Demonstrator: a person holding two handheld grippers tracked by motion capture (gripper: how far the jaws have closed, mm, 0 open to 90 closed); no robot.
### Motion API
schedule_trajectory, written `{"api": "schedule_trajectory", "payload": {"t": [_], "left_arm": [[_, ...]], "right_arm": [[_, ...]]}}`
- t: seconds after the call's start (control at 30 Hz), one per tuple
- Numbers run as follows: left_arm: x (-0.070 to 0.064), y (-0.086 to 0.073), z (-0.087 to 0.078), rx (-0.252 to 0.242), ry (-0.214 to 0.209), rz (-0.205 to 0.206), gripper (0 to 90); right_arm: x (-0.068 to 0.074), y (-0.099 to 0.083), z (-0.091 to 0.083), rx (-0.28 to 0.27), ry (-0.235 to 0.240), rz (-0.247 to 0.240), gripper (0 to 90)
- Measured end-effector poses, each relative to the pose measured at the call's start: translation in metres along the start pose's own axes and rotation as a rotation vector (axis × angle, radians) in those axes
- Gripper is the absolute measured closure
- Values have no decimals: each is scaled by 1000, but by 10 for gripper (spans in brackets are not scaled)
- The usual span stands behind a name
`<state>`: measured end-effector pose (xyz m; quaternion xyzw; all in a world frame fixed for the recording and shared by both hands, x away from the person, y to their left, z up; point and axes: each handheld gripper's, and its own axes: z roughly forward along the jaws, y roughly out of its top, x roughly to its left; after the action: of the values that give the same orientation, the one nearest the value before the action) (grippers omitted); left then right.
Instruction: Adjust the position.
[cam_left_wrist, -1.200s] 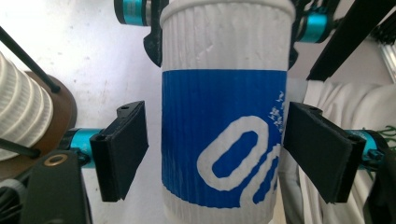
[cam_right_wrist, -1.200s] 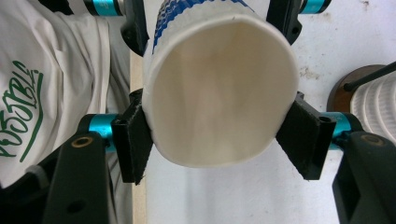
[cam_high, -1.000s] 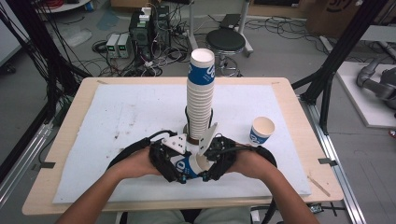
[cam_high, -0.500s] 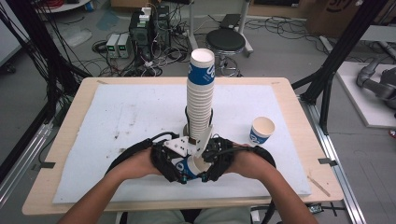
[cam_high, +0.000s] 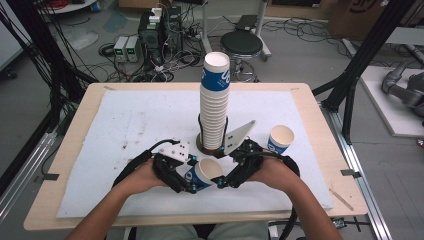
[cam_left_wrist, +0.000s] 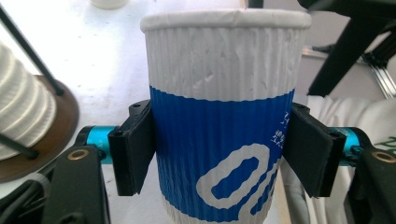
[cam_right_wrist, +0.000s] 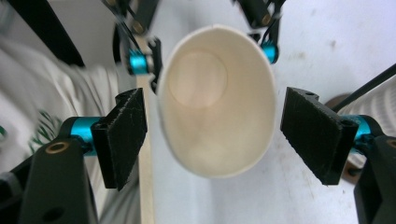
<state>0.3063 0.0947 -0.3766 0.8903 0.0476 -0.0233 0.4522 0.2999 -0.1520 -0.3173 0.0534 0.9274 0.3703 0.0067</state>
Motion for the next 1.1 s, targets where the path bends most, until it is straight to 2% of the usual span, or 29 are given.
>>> {"api": "schedule_trajectory", "payload": {"t": [0.13, 0.2, 0.37, 0.43, 0.57, 0.63, 0.67, 0.7, 0.73, 0.93, 1.03, 1.1], "left_arm": [[2, -6, -6, -53, 38, -19, 299], [3, -10, -10, -102, 53, -36, 299], [5, -19, -19, -210, 103, -57, 299], [6, -23, -24, -259, 128, -67, 299], [8, -31, -31, -365, 170, -81, 299], [9, -33, -33, -381, 182, -77, 299], [9, -37, -35, -415, 196, -72, 299], [9, -37, -35, -415, 196, -72, 299], [9, -40, -38, -450, 198, -72, 299], [9, -50, -46, -532, 256, -62, 299], [10, -55, -50, -573, 273, -35, 299], [10, -58, -53, -584, 290, -19, 299]], "right_arm": [[-1, -10, -14, -105, -33, 41, 220], [-2, -16, -19, -155, -37, 72, 221], [-4, -35, -28, -256, -83, 136, 220], [-4, -41, -31, -280, -93, 144, 220], [-4, -54, -36, -304, -127, 177, 220], [-3, -57, -36, -308, -139, 187, 220], [-3, -64, -37, -320, -162, 209, 220], [-3, -66, -37, -324, -170, 213, 220], [-3, -70, -37, -329, -187, 219, 220], [-3, -83, -37, -337, -236, 256, 220], [-3, -89, -37, -345, -289, 260, 217], [-3, -92, -38, -363, -331, 260, 217]]}}
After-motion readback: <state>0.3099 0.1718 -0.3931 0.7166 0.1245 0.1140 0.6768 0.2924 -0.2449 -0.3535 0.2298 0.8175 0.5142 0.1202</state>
